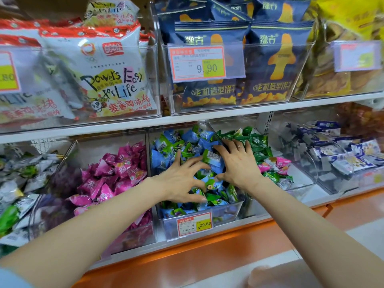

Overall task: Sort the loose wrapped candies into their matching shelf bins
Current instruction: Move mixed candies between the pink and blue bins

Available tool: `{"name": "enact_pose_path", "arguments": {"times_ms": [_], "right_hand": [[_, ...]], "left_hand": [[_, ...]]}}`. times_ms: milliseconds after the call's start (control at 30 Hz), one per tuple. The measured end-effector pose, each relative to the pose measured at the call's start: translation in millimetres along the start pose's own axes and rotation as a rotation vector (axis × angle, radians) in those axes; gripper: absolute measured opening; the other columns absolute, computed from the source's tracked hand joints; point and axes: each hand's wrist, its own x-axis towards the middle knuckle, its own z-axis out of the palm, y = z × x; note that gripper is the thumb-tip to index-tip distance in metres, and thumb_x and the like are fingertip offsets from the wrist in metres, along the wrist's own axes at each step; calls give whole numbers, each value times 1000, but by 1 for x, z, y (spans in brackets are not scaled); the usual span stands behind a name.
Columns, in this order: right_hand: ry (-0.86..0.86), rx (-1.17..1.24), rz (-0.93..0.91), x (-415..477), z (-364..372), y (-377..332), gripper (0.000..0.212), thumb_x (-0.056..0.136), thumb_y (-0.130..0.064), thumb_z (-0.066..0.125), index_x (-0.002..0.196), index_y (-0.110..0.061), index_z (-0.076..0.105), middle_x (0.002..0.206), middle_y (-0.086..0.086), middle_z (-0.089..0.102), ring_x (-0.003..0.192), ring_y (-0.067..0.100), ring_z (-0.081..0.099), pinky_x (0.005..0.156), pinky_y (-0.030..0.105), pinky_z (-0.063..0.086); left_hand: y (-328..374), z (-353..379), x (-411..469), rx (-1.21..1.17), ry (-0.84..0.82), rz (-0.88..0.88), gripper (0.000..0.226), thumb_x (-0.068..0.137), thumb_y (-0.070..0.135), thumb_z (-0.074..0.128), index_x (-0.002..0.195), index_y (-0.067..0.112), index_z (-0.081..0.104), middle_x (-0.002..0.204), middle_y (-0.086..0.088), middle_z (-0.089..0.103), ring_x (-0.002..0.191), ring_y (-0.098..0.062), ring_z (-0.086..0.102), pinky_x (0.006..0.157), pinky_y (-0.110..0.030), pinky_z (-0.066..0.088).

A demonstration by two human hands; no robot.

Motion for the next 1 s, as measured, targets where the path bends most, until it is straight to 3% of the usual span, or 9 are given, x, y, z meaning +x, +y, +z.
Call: {"name": "enact_pose_path", "arguments": {"times_ms": [167, 267, 367, 467, 567, 700, 833, 900, 1000], "right_hand": [[10, -3, -2, -2, 1, 0, 92, 70, -55, 71, 144, -26, 26, 148, 5, 29, 138, 27, 23, 114, 50, 9], [-5, -6, 8, -2, 1, 0, 92, 70, -54, 72, 144, -26, 26, 148, 5, 29, 138, 27, 23, 114, 50, 8], [-14, 3, 13, -2, 0, -1, 90, 71, -52, 72, 144, -27, 26, 148, 5, 29, 138, 27, 24, 114, 50, 7], [-2, 18, 11, -1, 0, -1, 85, 73, -48, 71, 144, -26, 28, 147, 6, 31, 136, 28, 26, 114, 50, 8], [7, 66, -8, -3, -1, 2, 82, 77, -42, 69, 144, -24, 27, 146, 6, 32, 134, 28, 28, 113, 47, 16], [94, 205, -93, -12, -6, 6, 75, 76, -31, 72, 141, -18, 36, 137, 8, 42, 126, 31, 36, 101, 42, 32], [332, 247, -318, -19, -5, 0, 32, 76, -20, 59, 108, -13, 62, 98, 7, 58, 91, 25, 46, 73, 37, 41], [263, 276, -428, -23, -5, -3, 25, 78, -15, 49, 95, -12, 67, 87, 5, 59, 82, 24, 48, 69, 34, 41], [-14, 277, -496, -30, 0, -2, 19, 79, -9, 61, 92, -17, 71, 89, 2, 66, 84, 25, 60, 73, 35, 47]], "left_hand": [[8, 1, 4, 1, 97, -47, 42, 90, 58, 42, 98, 25, 67, 150, 2, 22, 143, -20, 1, 110, -64, -7], [5, 5, 5, 17, 126, 9, 28, 92, 45, 46, 115, 32, 56, 150, -1, 21, 143, -24, 0, 109, -65, -6], [0, 2, 4, 90, 44, 38, 41, 95, 45, 40, 136, 49, 35, 153, -2, 11, 144, -26, -4, 107, -67, -6], [0, 0, 6, 203, 18, 20, 48, 95, 51, 35, 141, 51, 22, 154, -1, 9, 144, -26, -3, 105, -69, -6], [-3, 0, 8, 207, 34, -27, 53, 91, 54, 40, 142, 49, 23, 152, -2, 12, 143, -25, -1, 105, -70, -6], [-8, 1, 9, 180, 44, -50, 58, 89, 57, 43, 142, 49, 22, 151, 1, 14, 142, -24, 2, 108, -66, -5], [-12, 2, 9, 152, 54, -48, 60, 88, 59, 44, 142, 50, 20, 152, 2, 14, 142, -23, 2, 111, -60, -4], [-14, 3, 10, 147, 54, -44, 61, 88, 58, 44, 143, 46, 21, 153, 1, 12, 143, -22, 0, 112, -59, -3], [-17, 2, 10, 153, 41, -25, 60, 89, 57, 43, 144, 44, 21, 153, 1, 12, 143, -22, -1, 111, -61, -2]]}}
